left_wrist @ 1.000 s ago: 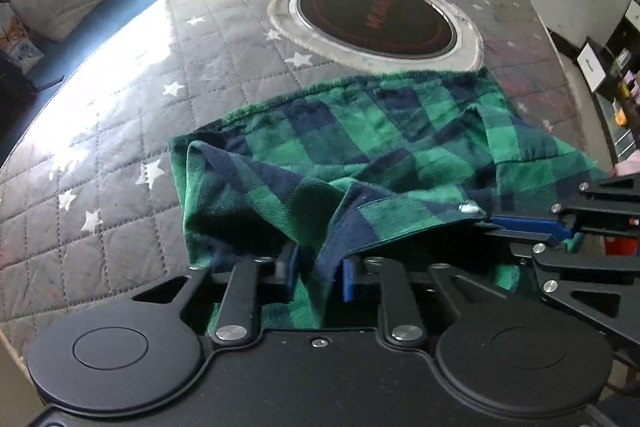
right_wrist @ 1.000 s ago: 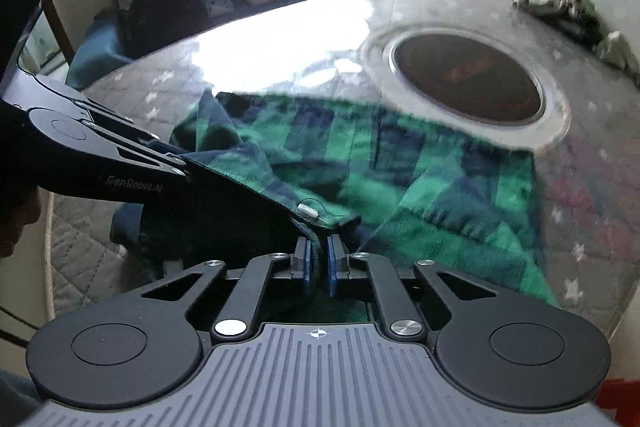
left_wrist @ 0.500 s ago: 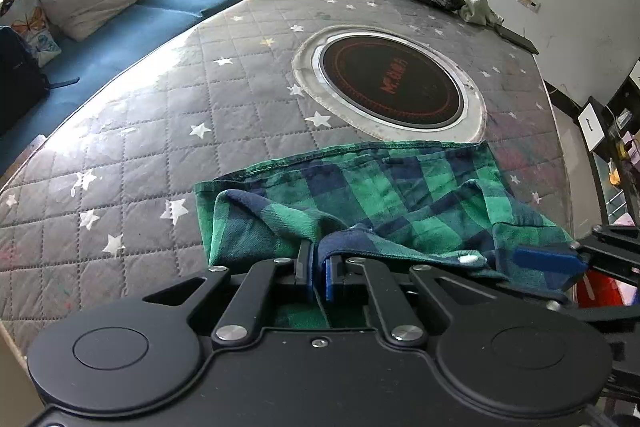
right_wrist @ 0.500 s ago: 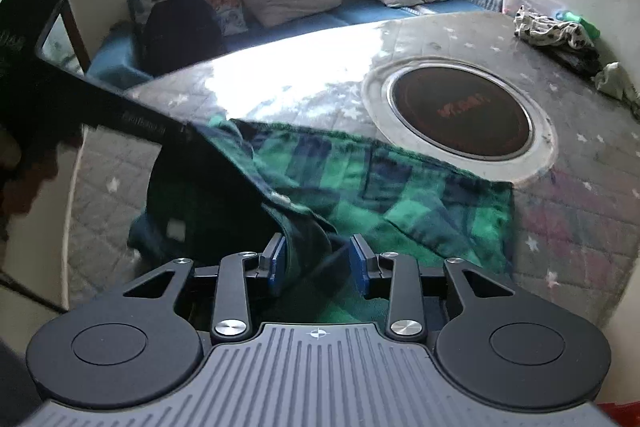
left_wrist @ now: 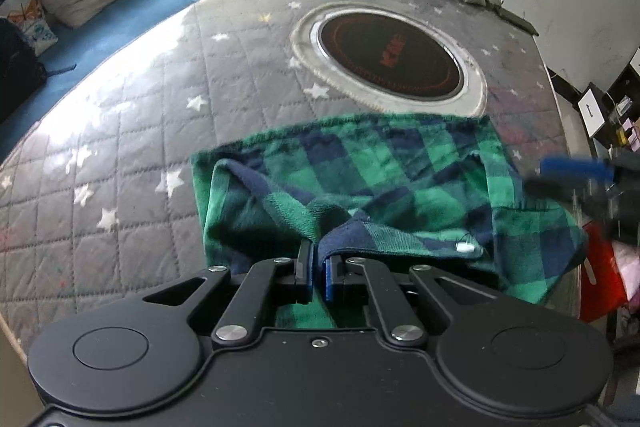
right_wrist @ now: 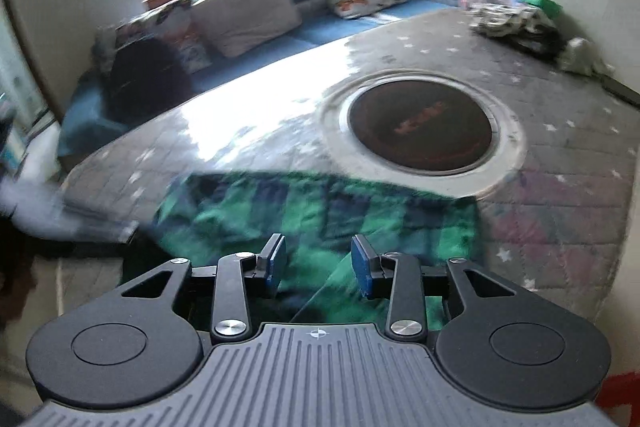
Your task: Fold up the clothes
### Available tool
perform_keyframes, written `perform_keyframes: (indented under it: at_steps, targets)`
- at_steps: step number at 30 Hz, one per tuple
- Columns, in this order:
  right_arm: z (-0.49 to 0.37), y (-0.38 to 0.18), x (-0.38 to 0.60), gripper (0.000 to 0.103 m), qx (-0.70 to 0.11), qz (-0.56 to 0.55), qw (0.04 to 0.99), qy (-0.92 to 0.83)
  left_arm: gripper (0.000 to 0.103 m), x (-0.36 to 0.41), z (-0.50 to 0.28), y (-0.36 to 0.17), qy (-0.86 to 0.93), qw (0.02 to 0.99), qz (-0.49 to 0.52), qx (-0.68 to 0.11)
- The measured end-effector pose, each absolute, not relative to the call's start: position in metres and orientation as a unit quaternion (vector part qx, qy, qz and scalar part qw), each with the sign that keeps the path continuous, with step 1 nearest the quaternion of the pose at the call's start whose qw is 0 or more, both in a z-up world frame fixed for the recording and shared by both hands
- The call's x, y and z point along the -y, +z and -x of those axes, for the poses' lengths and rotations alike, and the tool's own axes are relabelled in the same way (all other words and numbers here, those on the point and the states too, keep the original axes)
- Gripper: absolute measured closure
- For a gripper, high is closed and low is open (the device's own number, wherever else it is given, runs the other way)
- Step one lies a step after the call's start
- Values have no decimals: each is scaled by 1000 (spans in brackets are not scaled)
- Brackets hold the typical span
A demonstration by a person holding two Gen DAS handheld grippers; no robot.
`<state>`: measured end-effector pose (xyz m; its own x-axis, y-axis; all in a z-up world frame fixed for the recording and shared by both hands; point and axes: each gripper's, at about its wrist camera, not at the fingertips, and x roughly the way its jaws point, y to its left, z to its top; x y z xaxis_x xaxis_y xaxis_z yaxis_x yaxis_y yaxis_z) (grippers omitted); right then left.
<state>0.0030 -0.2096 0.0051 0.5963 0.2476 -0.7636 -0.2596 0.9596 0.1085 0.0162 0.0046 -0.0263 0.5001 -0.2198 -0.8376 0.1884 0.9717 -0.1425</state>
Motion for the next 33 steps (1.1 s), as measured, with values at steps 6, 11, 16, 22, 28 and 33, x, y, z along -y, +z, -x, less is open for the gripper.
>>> perform_keyframes:
  at_steps: [6,11,16,22,28,33]
  targets:
    - [-15,-30,183,49,-463,83,876,111,97,-4,-6,-28,-130,862,15,-489]
    - [-10,-53,183,55,-482,116,863,94,97,-5,-2,-29,-138,859,18,-493]
    - [-3,-56,195,79,-490,99,861,97,97,-2,-2,-34,-137,853,15,-504]
    - [1,-56,201,83,-492,88,860,101,71,-7,-8,-29,-125,852,28,-508]
    - [-1,-52,200,77,-494,76,860,102,51,-19,-13,-25,-109,853,42,-509]
    - [-5,-59,198,74,-499,80,857,104,47,-23,-25,-22,-105,850,65,-511]
